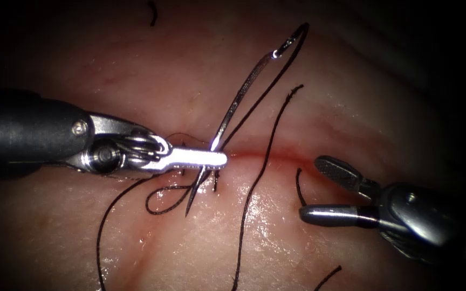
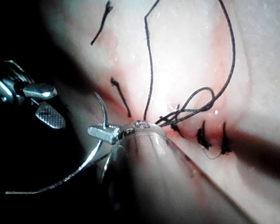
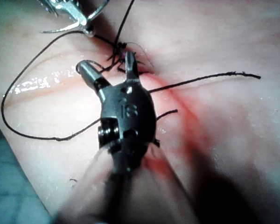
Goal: Wound Closure
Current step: Hand the needle from the left to the right hand
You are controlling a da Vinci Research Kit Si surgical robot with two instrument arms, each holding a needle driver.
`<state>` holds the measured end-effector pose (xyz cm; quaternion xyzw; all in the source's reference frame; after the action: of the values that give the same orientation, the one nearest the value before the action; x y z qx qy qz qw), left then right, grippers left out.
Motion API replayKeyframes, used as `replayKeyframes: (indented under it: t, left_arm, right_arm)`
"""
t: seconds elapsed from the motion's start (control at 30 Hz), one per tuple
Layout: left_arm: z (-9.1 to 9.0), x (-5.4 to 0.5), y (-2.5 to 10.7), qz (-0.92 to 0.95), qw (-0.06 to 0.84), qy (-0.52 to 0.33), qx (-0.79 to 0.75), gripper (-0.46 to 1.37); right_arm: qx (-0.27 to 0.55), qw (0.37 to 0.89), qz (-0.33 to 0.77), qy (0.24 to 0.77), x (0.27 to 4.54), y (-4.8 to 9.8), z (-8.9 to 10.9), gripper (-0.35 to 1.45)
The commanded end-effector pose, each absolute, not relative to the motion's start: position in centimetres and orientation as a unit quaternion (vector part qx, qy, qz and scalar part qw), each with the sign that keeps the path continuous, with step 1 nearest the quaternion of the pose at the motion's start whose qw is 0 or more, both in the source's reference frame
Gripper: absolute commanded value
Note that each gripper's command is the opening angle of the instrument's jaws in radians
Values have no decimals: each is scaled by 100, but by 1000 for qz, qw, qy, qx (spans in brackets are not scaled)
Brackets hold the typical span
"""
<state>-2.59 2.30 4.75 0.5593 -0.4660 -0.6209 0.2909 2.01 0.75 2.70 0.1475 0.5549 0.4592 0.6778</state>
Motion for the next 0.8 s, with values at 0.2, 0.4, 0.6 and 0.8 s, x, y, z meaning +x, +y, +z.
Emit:
replayKeyframes:
  t: [0.2, 0.4, 0.6, 0.8]
  left_arm:
    - [473, -272, 222, -605, 255, -478, 584, -35]
    - [473, -277, 221, -600, 253, -479, 589, -35]
    - [474, -278, 215, -589, 268, -495, 580, -35]
    - [475, -278, 211, -581, 284, -507, 569, -35]
  right_arm:
    - [177, 659, 475, 556, 208, 88, 264, 77]
    - [183, 652, 488, 551, 219, 94, 256, 89]
    - [186, 649, 493, 548, 227, 110, 252, 96]
    - [186, 649, 498, 545, 238, 117, 251, 96]
